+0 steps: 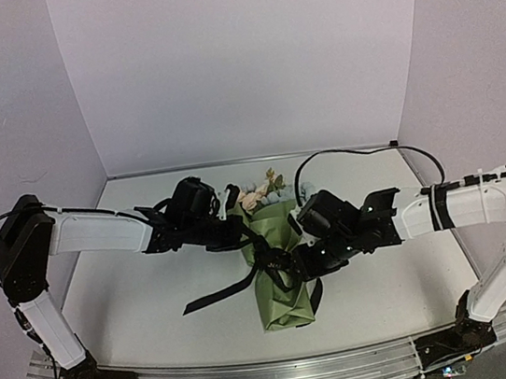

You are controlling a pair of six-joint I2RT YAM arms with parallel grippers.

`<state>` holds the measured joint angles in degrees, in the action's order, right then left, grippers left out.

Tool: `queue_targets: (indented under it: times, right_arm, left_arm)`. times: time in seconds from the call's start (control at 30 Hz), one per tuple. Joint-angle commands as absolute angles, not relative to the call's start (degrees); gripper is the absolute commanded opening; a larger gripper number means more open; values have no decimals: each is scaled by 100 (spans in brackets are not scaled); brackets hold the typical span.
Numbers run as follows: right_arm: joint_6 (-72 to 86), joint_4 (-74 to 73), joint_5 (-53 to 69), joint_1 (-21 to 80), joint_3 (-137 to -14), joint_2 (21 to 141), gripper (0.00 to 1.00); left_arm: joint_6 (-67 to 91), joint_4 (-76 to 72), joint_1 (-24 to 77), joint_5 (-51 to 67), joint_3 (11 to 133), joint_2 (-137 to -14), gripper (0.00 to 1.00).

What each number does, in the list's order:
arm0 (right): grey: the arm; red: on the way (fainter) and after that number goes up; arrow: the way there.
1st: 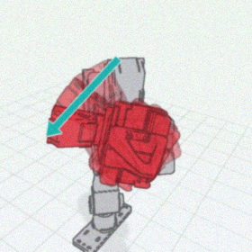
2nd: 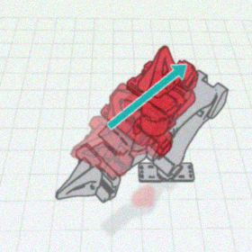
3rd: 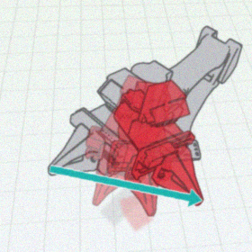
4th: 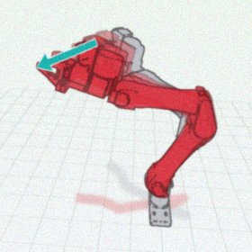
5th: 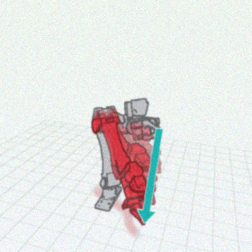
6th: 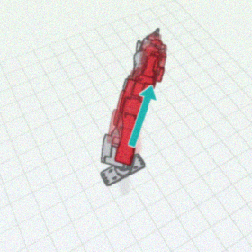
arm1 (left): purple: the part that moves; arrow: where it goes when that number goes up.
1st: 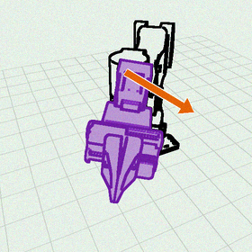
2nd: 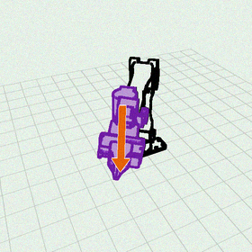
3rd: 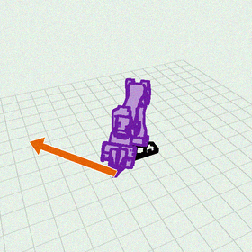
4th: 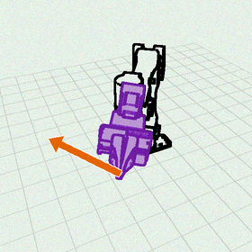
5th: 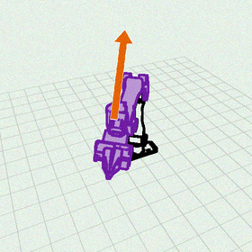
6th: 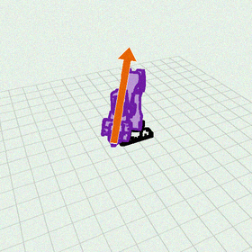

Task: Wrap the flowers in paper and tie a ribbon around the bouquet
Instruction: Cross the half-tied ribbon over the folded bouquet, then tie the half-tied ribbon around the folded bouquet.

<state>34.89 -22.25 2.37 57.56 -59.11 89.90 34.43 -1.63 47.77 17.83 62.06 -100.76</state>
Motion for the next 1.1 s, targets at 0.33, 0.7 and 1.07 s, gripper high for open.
queue_targets:
  times: [0.33, 0.7, 1.07]
  right_arm:
    - [3713, -2863, -269, 5983, -6730, 9787, 35]
    - [3879, -2987, -49, 6048, -6908, 10205, 37]
    - [3716, -3771, -412, 6065, -7176, 10009, 0]
  left_arm:
    - [3348, -464, 4746, 2006, 6101, -10160, 0]
    - [3356, -532, 4734, 1949, 6013, -10109, 0]
    - [3591, -661, 4702, 1679, 5753, -9966, 0]
